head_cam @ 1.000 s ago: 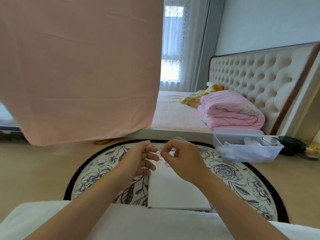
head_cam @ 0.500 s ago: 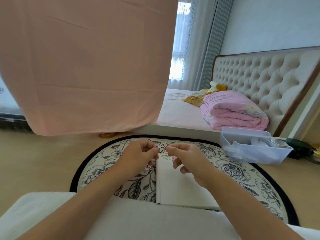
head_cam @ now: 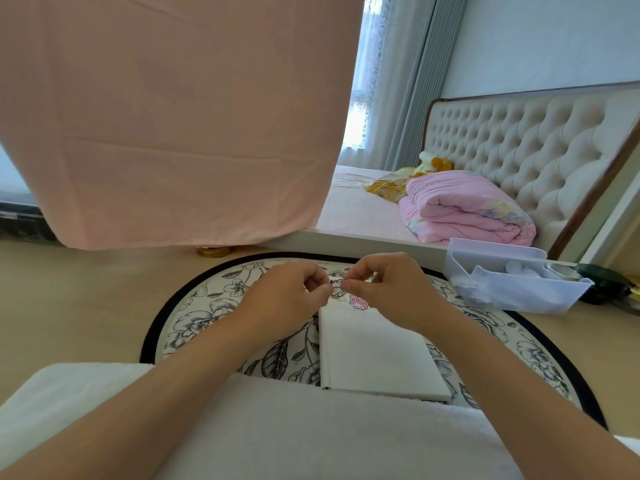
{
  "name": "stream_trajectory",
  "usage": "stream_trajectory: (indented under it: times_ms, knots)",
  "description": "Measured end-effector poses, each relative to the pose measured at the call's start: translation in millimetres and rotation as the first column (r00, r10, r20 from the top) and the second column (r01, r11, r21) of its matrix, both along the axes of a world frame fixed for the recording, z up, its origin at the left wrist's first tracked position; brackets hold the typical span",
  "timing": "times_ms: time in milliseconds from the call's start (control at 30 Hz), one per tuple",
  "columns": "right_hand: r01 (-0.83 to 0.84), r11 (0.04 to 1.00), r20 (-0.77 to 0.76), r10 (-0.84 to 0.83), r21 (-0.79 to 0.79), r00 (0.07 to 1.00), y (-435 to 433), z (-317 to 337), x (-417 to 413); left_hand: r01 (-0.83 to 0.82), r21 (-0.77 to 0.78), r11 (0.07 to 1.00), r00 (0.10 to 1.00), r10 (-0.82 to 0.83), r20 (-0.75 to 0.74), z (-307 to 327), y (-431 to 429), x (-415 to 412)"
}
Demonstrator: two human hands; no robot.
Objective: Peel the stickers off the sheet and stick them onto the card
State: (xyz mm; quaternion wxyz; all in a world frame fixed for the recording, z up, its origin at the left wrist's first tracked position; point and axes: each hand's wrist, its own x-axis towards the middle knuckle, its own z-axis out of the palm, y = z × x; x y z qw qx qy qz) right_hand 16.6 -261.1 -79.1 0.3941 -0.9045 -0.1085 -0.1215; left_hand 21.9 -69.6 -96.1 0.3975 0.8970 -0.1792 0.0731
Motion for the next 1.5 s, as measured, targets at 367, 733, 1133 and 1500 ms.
stream_trajectory:
  times_ms: [367,733,1133,1500]
  knots:
    - [0.162,0.959,-0.274,-0.096,0.232,0.957,-15.5,8.0,2.9,-0.02,-0.02,1.0,1.0,0.019,-0.005,-15.5,2.3,8.9]
    - [0.244,0.96,-0.535,-0.135,0.139,0.834,3.9,-2.6,6.9,0.051,0.342,0.938,0.981,-0.111,0.159,-36.8,3.7,7.3]
    - [0.272,0.962,-0.409,-0.263,-0.037,0.874,12.5,-18.2,16.2,0.053,0.324,0.944,0.971,-0.124,0.202,-40.1,4.1,8.3]
    - [0.246,0.913,-0.225,-0.328,-0.325,0.917,10.9,-14.3,10.1,0.108,0.364,0.925,0.933,-0.221,0.286,-32.5,3.7,4.2]
